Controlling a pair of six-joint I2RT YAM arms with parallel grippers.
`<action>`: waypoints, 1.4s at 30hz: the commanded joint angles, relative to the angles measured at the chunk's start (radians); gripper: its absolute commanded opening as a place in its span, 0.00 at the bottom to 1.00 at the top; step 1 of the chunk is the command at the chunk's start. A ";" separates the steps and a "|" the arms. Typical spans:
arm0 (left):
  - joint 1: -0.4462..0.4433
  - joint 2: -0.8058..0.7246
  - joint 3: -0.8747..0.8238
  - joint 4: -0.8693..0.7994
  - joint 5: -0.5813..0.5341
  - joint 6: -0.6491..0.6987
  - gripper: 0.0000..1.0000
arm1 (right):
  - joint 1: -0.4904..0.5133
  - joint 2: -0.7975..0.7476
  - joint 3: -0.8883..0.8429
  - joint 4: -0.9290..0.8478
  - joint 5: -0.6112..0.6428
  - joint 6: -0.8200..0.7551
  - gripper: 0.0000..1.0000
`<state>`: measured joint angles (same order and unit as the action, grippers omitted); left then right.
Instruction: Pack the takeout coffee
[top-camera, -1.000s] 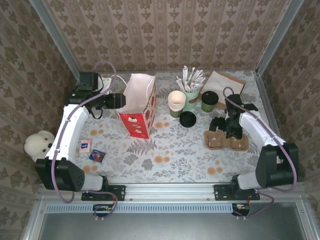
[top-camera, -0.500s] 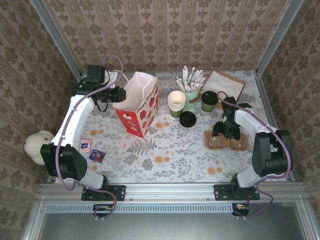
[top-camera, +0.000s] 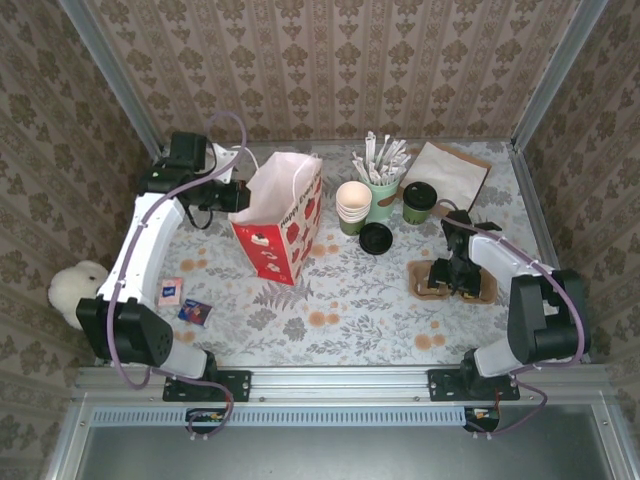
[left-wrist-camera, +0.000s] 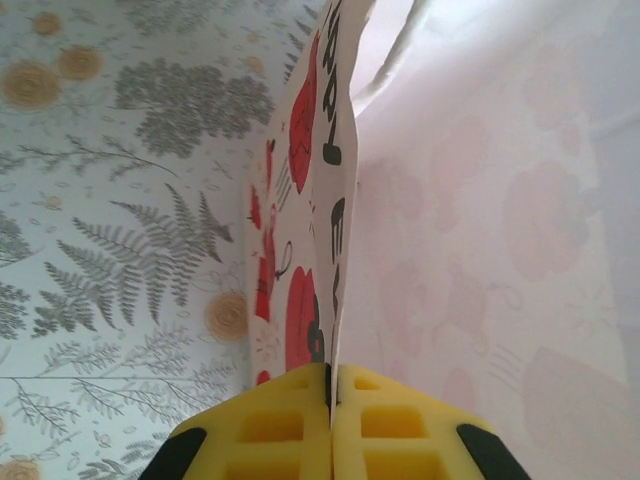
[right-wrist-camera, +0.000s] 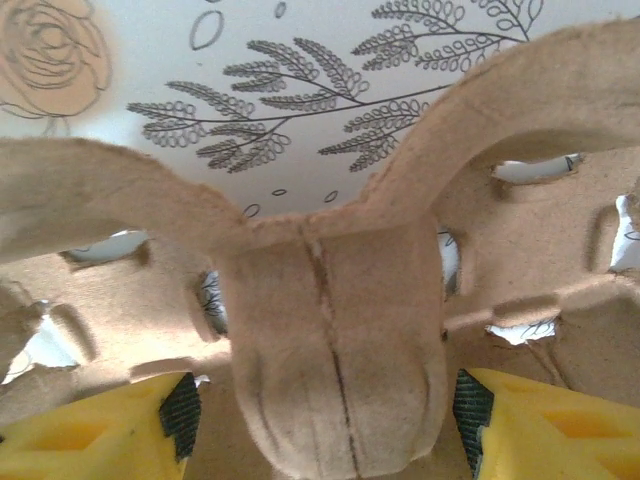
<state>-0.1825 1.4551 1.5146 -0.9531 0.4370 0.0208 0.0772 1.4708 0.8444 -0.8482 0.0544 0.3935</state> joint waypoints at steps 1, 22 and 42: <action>0.011 -0.058 0.038 -0.130 0.121 0.121 0.00 | 0.010 -0.034 -0.008 0.015 0.020 0.009 0.69; -0.225 0.019 0.072 -0.219 0.258 0.398 0.00 | 0.061 -0.034 -0.024 0.090 -0.020 0.005 0.62; -0.267 0.229 0.294 -0.275 0.219 0.481 0.34 | 0.150 -0.141 -0.086 0.294 0.045 0.105 0.73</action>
<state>-0.4454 1.7004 1.7809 -1.1870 0.6361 0.4767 0.2218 1.3540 0.7822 -0.6159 0.0544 0.4728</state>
